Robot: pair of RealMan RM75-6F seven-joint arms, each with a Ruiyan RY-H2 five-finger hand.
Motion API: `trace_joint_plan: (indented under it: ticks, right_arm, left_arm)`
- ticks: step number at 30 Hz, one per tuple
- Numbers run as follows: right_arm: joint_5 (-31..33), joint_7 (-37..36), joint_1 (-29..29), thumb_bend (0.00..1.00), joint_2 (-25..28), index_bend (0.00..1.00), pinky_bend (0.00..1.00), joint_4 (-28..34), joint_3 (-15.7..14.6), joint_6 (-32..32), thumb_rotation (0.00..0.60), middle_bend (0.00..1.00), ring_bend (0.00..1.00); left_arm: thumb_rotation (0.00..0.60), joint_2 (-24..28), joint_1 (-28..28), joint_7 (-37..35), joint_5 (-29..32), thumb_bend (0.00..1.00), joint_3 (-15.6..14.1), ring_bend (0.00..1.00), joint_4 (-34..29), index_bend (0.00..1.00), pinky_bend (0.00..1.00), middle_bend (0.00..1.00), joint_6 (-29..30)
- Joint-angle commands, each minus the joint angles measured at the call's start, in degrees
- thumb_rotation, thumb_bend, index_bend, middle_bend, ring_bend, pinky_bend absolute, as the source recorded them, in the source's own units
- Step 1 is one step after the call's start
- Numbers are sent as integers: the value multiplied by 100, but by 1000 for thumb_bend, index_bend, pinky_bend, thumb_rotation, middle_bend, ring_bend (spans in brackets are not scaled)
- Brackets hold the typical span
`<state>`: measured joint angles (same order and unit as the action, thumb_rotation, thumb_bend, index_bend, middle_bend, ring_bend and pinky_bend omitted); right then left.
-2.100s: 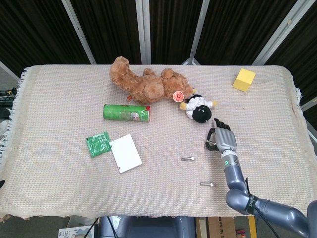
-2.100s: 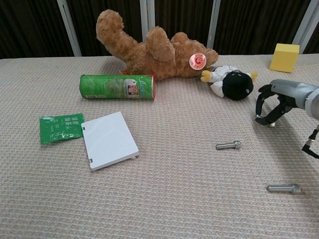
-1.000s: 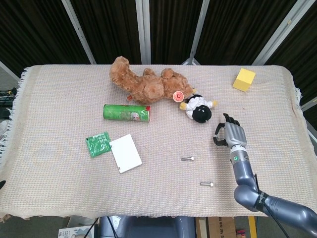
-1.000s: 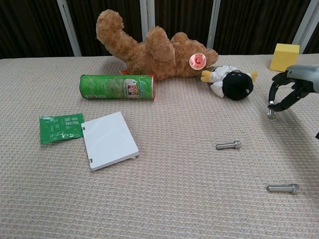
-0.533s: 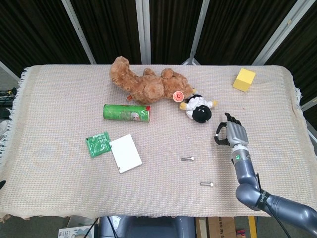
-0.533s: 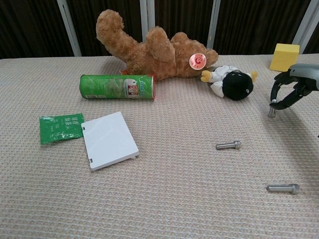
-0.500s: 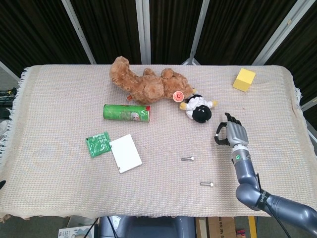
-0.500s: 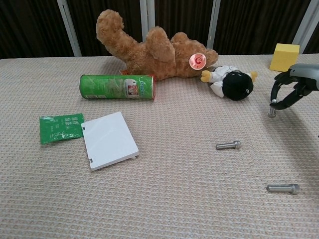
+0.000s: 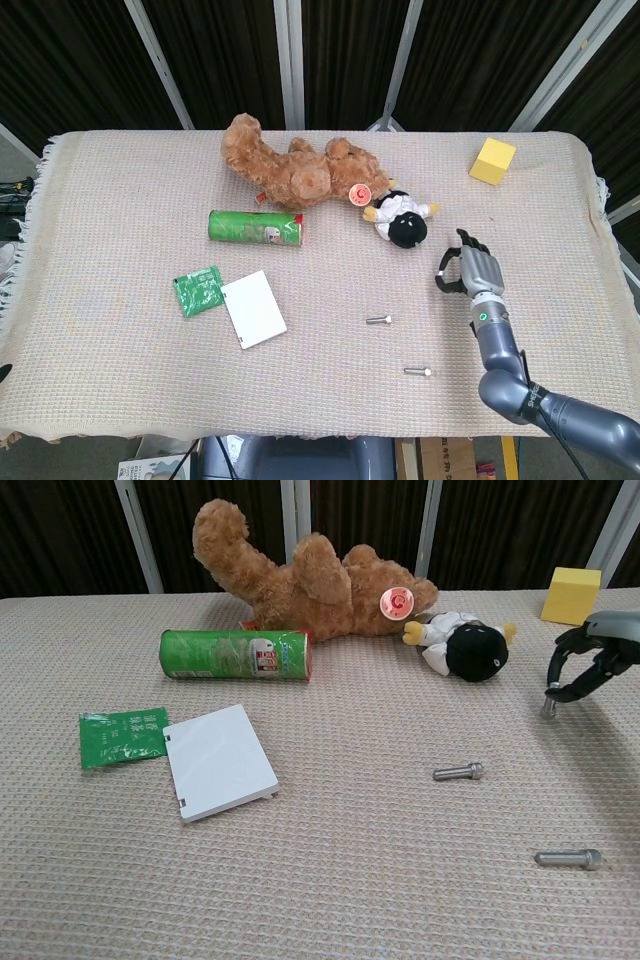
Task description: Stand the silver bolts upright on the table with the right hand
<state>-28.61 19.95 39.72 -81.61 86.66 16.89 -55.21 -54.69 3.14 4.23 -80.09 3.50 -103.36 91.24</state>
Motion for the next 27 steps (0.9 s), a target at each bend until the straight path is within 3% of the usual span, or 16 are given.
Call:
trace_joint_plan:
  ticks: [1,27]
  right_arm:
    - [-12,-3,5,383,6,608,96,-3,-14,4,600,33,73]
    - [98,-13,85,383,97,582,96,11,-148,150,600,32,73]
  left_arm:
    - [600,0,-2,8,5,117,-2,45,-2,90,173,72,-8]
    - [600,-5,0,29,17,117,0,46,-13,90,173,72,-7]
